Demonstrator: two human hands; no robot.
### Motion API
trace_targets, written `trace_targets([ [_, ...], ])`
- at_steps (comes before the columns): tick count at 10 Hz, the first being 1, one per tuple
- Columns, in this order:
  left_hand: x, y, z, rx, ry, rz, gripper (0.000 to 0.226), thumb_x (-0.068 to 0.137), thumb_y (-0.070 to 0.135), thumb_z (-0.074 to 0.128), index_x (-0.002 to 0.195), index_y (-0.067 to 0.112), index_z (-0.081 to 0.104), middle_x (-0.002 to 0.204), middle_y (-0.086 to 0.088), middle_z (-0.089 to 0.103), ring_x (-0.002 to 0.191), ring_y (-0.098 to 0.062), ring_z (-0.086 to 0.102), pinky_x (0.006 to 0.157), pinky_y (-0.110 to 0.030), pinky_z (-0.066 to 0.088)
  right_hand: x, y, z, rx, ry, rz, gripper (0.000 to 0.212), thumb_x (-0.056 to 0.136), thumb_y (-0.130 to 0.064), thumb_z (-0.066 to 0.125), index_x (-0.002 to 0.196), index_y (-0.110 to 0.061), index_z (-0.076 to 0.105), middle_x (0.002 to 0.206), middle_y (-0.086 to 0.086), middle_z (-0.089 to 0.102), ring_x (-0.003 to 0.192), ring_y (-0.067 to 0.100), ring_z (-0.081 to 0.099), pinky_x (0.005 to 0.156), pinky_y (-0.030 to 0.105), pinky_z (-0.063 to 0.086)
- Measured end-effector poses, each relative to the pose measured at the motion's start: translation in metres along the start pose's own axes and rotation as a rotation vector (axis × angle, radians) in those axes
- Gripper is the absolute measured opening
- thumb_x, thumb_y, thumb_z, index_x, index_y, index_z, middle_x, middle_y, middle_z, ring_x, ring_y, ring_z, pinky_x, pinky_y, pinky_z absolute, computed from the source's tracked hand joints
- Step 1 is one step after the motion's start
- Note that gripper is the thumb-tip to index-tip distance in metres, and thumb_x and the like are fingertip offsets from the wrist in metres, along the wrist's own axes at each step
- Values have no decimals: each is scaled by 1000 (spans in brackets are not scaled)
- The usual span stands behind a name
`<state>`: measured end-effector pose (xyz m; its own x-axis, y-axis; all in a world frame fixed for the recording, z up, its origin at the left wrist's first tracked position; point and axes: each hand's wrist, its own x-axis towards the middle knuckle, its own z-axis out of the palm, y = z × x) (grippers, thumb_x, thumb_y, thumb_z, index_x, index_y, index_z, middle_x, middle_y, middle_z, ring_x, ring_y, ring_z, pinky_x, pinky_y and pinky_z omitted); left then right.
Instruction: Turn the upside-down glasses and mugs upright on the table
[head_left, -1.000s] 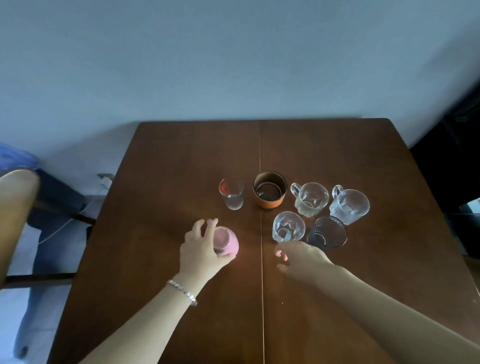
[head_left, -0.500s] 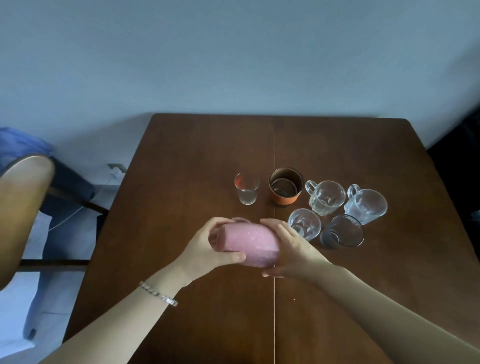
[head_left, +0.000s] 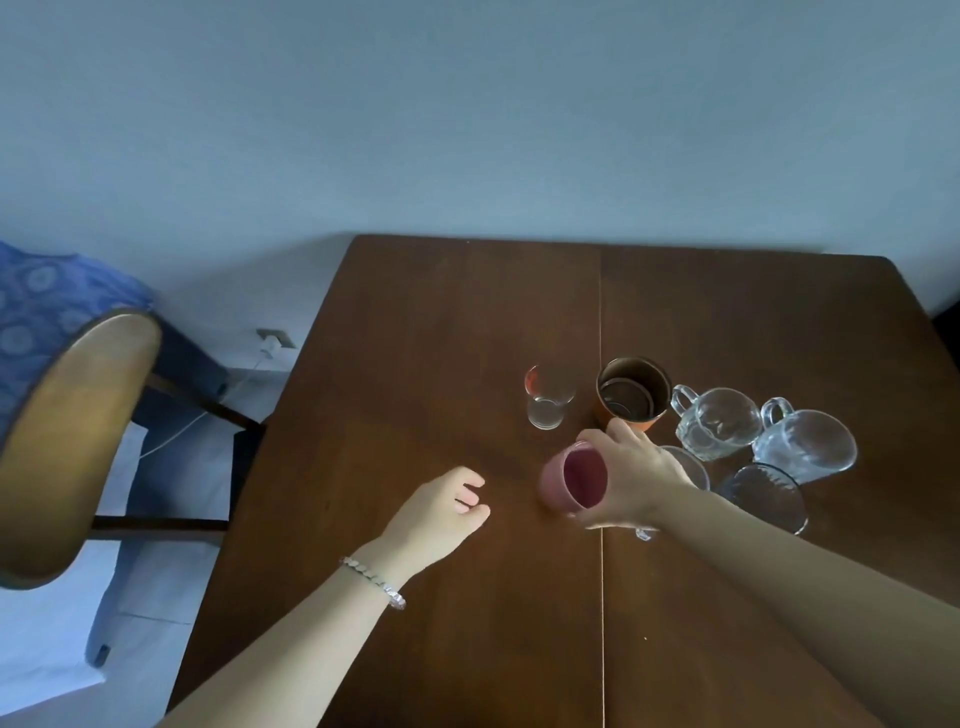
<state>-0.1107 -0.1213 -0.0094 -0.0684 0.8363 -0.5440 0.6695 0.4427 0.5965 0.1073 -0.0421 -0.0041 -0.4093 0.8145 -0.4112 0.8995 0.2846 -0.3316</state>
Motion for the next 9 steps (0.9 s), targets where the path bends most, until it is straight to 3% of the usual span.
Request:
trace_targets([
  [4,23,28,17,128,-71,46,33,89,31,51,121,21,54,122,1,65,106,-15,64,90,-29,54,30,-19,12,-329,-146,66,95,61,-42,79,139,-18,30,131,12,37,121,27,38,88,34,48],
  [6,17,34,16,211,-60,52,33,90,32,50,121,21,54,122,0,66,105,-17,65,91,-30,54,24,-22,16,-362,-118,97,114,68,-38,80,149,-9,5,141,13,34,130,29,34,102,36,39],
  [7,8,39,15,270,-43,48,33,91,31,48,122,20,53,122,0,65,106,-19,64,92,-32,54,9,-19,9,-261,-92,186,102,76,-22,75,148,-3,6,145,13,32,134,28,33,104,38,39],
  [8,-1,55,16,328,-59,50,36,91,31,48,125,20,50,128,-3,62,111,-21,61,94,-31,51,-10,-5,-5,-227,-93,199,59,85,-9,60,138,-8,34,137,12,48,128,29,46,95,38,45],
  [9,-17,84,14,386,-145,59,49,89,30,50,135,17,40,138,-8,49,120,-23,54,93,-28,43,-36,8,-24,-194,-255,152,48,82,-18,62,128,-7,50,121,9,66,113,26,61,90,35,51],
])
